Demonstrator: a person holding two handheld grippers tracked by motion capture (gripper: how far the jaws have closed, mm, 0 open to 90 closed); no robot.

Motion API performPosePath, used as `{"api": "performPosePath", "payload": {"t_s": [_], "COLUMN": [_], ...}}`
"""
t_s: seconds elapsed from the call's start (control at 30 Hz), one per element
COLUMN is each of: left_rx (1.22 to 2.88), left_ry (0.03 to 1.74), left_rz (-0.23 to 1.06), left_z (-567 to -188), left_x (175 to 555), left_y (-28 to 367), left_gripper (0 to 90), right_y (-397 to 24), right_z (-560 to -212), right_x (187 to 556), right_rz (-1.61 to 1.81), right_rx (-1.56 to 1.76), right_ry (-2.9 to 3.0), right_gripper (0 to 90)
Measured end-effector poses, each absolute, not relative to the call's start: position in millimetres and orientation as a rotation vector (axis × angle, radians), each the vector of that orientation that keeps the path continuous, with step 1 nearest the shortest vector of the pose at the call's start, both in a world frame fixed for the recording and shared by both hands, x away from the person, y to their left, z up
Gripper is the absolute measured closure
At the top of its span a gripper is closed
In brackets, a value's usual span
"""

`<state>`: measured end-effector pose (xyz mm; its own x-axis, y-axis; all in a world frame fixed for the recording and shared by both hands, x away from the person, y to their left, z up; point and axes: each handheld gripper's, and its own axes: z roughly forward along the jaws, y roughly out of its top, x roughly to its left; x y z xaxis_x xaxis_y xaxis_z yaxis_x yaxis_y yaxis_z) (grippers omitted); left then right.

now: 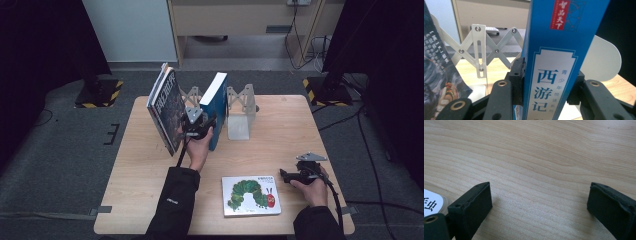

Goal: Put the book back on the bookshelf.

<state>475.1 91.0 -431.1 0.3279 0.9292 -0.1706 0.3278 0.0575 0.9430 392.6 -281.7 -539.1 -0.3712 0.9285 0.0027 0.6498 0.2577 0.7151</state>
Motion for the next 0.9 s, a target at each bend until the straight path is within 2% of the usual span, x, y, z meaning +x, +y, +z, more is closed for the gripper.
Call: {"api": "performPosePath", "payload": {"t_s": [0.27,0.47,0.63,0.9], "left_rx": [1.512,1.555,1.551,1.584], "left_ry": [1.160,1.101,1.099,1.111], "left_rz": [0.660,0.641,0.607,0.615], "left_z": [-431.7,-431.6,-432.9,-428.4], "left_x": [484.3,466.1,453.4,456.4], "left_y": [90.0,93.2,101.7,95.2], "left_gripper": [56.6,50.5,53.2,55.8], "right_y": [-282.0,-281.9,-281.3,-281.5], "right_z": [-539.2,-539.2,-539.2,-539.1], "right_x": [393.1,393.0,392.6,392.8], "right_rz": [0.894,0.894,0.892,0.892], "right_rx": [1.427,1.427,1.433,1.430], "right_ry": [2.117,2.117,2.113,2.114], "right_gripper": [5.8,5.8,6.2,6.2]}}
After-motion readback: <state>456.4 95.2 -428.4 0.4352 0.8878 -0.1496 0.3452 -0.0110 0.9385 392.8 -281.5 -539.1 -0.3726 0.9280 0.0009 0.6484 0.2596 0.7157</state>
